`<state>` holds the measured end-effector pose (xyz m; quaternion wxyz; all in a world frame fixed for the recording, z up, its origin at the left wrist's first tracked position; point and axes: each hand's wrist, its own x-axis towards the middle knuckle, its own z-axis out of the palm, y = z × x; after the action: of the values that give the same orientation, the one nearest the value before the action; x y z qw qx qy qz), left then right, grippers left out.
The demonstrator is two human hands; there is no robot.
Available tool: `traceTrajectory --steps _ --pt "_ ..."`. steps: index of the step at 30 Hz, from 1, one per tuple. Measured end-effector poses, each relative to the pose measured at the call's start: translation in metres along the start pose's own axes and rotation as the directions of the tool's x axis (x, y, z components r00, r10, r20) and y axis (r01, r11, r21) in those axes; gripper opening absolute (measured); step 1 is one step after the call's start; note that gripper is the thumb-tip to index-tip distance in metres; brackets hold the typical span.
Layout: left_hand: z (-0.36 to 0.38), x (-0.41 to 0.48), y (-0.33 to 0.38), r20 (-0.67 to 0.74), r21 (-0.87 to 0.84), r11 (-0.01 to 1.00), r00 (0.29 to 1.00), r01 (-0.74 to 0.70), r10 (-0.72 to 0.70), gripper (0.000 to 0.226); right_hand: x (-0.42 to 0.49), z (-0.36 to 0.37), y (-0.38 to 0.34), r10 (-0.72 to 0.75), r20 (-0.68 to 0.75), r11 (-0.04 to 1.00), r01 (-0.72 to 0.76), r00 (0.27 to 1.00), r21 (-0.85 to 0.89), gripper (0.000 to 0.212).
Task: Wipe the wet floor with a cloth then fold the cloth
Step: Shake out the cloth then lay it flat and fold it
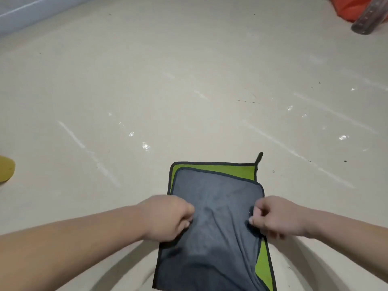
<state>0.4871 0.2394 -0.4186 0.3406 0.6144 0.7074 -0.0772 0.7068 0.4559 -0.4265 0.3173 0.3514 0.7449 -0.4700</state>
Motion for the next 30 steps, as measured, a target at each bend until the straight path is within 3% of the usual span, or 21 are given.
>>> traceTrajectory --steps 2,4,7,10,14,17,21,23,24,26,28,30 --pt "-0.011 0.032 -0.023 -0.234 -0.056 0.993 0.966 0.102 -0.112 0.017 0.026 -0.009 -0.003 -0.023 -0.36 0.995 0.055 0.933 0.079 0.019" --pt "-0.015 0.057 -0.041 -0.352 -0.106 0.979 0.914 0.175 -0.202 0.02 0.047 -0.018 -0.009 0.006 -0.483 0.999 0.019 0.876 0.048 0.019" --pt "-0.008 0.074 -0.05 -0.364 -0.171 0.965 0.898 0.197 -0.248 0.027 0.063 -0.022 -0.016 0.036 -0.503 0.996 -0.073 0.863 -0.054 0.01" --pt "0.001 0.075 -0.057 -0.378 -0.263 0.949 0.886 0.175 -0.268 0.01 0.063 -0.019 -0.022 0.038 -0.456 0.981 -0.119 0.889 -0.151 0.007" --pt "-0.005 0.072 -0.065 -0.397 -0.428 0.892 0.857 0.143 -0.328 0.011 0.058 -0.026 -0.026 -0.02 -0.52 0.968 -0.112 0.854 -0.222 0.014" --pt "-0.014 0.074 -0.072 -0.386 -0.567 0.813 0.828 0.135 -0.407 0.011 0.063 -0.042 -0.036 -0.061 -0.592 0.987 -0.041 0.803 -0.156 0.007" --pt "-0.012 0.078 -0.075 -0.387 -0.618 0.766 0.777 0.181 -0.496 0.009 0.079 -0.046 -0.043 -0.115 -0.643 0.986 0.01 0.758 -0.164 0.007" --pt "-0.012 0.077 -0.072 -0.424 -0.547 0.804 0.75 0.233 -0.507 0.028 0.084 -0.043 -0.045 -0.135 -0.649 0.979 0.0 0.749 -0.204 0.01" --pt "-0.01 0.073 -0.067 -0.473 -0.467 0.851 0.745 0.242 -0.471 0.036 0.083 -0.041 -0.047 -0.148 -0.646 0.974 -0.005 0.749 -0.228 0.017" --pt "-0.005 0.055 -0.045 -0.558 -0.285 0.949 0.781 0.135 -0.278 0.027 0.07 -0.033 -0.052 -0.205 -0.625 0.959 0.026 0.753 -0.283 0.015" --pt "0.012 0.029 -0.016 -0.449 -0.135 0.989 0.893 -0.062 -0.005 0.014 0.046 -0.013 -0.056 -0.278 -0.494 0.939 0.124 0.824 -0.322 0.01" --pt "0.037 0.001 0.012 -0.22 0.018 0.98 0.955 -0.198 0.197 0.026 0.02 0.022 -0.054 -0.289 -0.256 0.924 0.199 0.923 -0.325 0.022"
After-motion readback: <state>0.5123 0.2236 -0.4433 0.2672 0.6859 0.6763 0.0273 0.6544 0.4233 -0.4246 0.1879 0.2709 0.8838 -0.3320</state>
